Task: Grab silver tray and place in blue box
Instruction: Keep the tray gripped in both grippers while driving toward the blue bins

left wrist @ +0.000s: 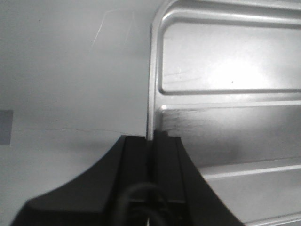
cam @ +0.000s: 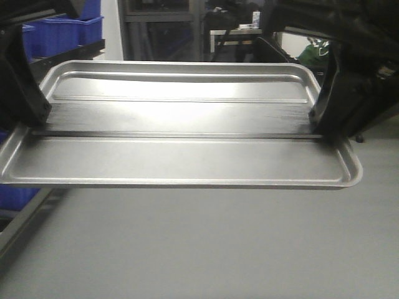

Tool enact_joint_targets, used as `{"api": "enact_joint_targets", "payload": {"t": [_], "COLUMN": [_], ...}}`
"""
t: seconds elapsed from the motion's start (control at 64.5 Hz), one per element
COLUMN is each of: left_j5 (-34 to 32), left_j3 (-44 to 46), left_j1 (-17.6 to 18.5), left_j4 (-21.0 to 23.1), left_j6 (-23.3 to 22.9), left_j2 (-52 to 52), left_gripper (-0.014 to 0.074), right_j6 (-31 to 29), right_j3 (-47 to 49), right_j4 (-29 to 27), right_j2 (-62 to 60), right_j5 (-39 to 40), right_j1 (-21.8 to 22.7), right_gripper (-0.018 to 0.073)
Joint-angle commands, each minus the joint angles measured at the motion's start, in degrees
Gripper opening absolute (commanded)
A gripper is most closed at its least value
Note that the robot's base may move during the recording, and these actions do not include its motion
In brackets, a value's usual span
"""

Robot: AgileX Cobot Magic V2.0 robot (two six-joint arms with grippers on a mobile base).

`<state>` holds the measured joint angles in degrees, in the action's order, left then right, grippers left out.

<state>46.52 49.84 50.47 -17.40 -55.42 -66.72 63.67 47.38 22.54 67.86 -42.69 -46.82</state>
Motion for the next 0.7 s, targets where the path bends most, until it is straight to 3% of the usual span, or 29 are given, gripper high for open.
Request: {"api": "enact_joint_targets", "payload": {"t": [0.0,0.682], "left_j5": [3.47,3.62], "left_j3": [1.12,1.12], "left_j1": [-0.01,-0.01], "left_j4": [-3.81,-2.75], "left_j6": [0.35,0.35], "left_j2": [1.45,1.45], "left_gripper": [-0.0104,-0.0104], "right_j6": [-0.02,-0.02], "right_j3": [1.10,1.10], "right_j4": [4.92,4.92], "right_j2": [-1.55,-1.55], "right_j5": [-3.41,-4.04], "right_j1": [0.47,0.47], "right_gripper": [0.0060,0.0060]}}
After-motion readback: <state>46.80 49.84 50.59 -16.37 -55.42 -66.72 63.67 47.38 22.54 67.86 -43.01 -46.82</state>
